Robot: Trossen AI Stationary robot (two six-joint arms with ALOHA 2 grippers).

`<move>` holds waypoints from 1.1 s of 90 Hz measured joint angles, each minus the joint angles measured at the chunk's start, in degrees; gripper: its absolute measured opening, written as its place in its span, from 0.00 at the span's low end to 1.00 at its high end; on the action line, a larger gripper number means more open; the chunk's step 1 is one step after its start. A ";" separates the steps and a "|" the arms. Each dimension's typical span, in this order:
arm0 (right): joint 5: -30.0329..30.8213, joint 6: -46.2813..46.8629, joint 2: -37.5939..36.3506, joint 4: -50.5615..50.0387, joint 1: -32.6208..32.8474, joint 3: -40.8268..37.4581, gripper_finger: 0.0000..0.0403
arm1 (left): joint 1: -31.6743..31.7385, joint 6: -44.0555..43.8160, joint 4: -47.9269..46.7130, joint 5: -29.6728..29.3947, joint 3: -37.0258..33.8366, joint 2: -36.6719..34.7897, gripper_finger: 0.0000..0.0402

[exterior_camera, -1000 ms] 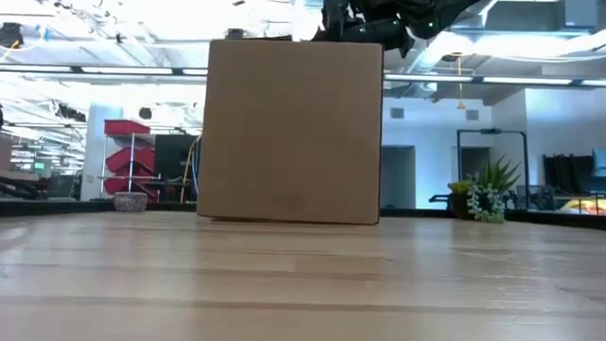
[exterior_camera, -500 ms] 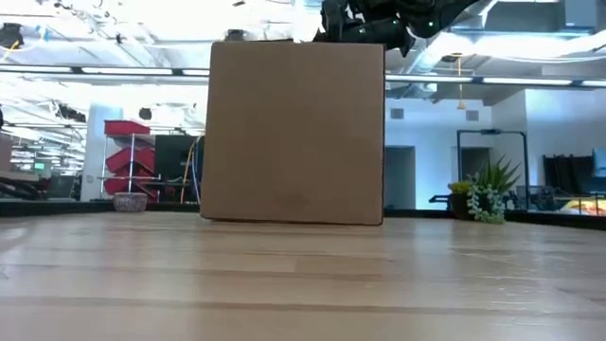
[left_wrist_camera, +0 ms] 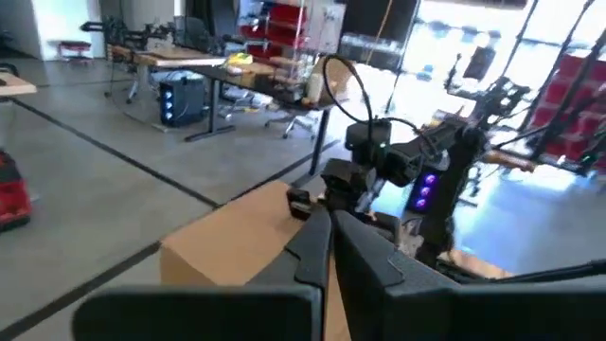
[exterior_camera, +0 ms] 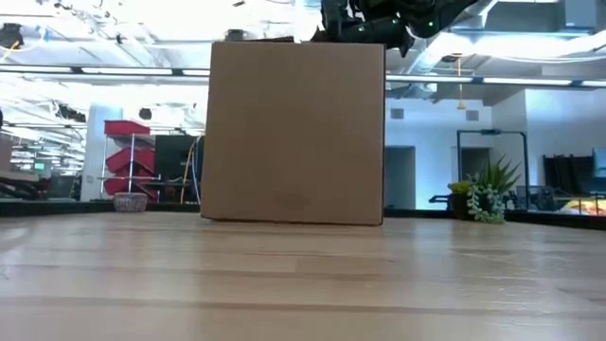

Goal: Wrap mug
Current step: Close the cardboard box, then return to Home Position

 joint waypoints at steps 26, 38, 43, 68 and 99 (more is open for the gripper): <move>-2.88 2.76 -0.26 0.78 0.00 0.00 0.00 | 0.00 -1.45 19.24 2.73 -26.71 -15.34 0.00; -2.94 2.74 -0.26 0.74 -0.06 0.00 0.00 | -0.01 -3.35 23.66 2.73 -36.80 -22.64 0.00; -3.05 2.71 -0.28 0.76 -0.35 0.00 0.00 | -0.02 -4.10 24.51 2.73 -40.66 -25.86 0.00; -4.66 4.25 -2.61 2.57 -1.94 -0.07 0.00 | 0.00 -8.51 27.51 3.38 -55.60 -40.08 0.00; -7.42 4.75 -15.23 -12.47 -3.31 -0.04 0.00 | 0.00 -8.84 36.04 5.51 -63.55 -40.00 0.00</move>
